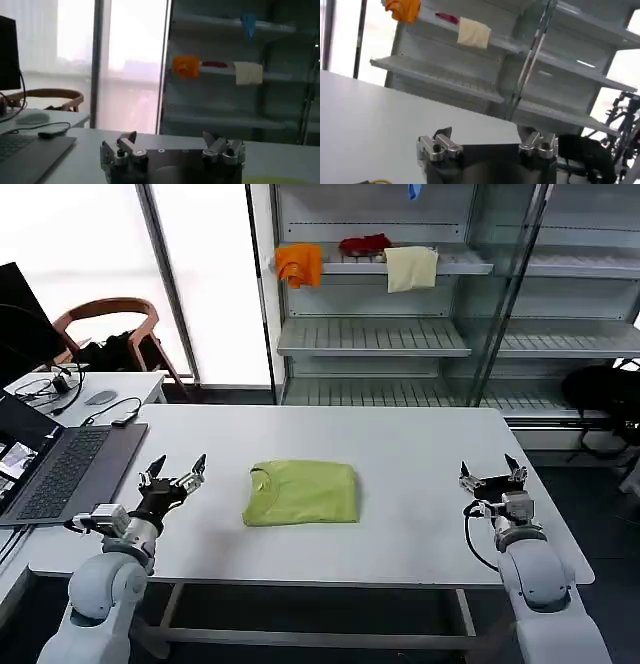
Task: Fold and organize the clothes.
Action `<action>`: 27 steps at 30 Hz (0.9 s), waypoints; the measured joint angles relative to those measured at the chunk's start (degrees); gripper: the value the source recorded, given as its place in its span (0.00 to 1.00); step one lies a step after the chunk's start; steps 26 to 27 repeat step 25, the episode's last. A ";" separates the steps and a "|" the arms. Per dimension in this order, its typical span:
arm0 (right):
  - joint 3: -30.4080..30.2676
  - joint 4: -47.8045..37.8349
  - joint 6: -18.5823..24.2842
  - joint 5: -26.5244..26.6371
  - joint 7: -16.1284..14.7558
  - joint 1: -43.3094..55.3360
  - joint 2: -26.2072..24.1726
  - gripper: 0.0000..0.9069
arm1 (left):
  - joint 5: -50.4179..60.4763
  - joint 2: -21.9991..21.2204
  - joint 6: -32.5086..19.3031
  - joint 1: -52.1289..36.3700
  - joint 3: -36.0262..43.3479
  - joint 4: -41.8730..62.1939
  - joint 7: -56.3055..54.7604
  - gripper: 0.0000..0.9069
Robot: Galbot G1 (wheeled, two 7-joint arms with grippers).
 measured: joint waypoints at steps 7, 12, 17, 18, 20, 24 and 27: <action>0.72 0.53 -0.16 1.75 -1.91 0.29 -0.02 1.00 | -0.58 1.26 -1.03 -0.73 -1.12 3.00 0.63 1.00; 0.97 0.94 -0.29 2.96 -3.25 0.13 0.10 1.00 | -0.98 1.47 -1.29 -0.31 -1.52 3.92 0.85 1.00; 1.21 1.24 -0.53 4.13 -4.08 0.16 0.17 1.00 | -1.76 1.50 -1.24 -0.08 -1.51 4.27 0.96 1.00; 1.26 1.33 -0.54 4.35 -4.25 0.11 0.18 1.00 | -1.85 1.48 -1.22 -0.08 -1.51 4.37 0.94 1.00; 1.29 1.36 -0.60 4.57 -4.44 0.09 0.17 1.00 | -2.08 1.48 -1.01 -0.09 -1.48 4.43 0.78 1.00; 1.29 1.36 -1.09 5.21 -4.51 0.38 0.18 1.00 | -2.39 1.74 -0.58 -0.05 -1.55 4.42 0.43 1.00; 1.29 1.37 -1.21 5.38 -4.50 0.41 0.21 1.00 | -2.45 1.81 -0.48 -0.02 -1.55 4.41 0.33 1.00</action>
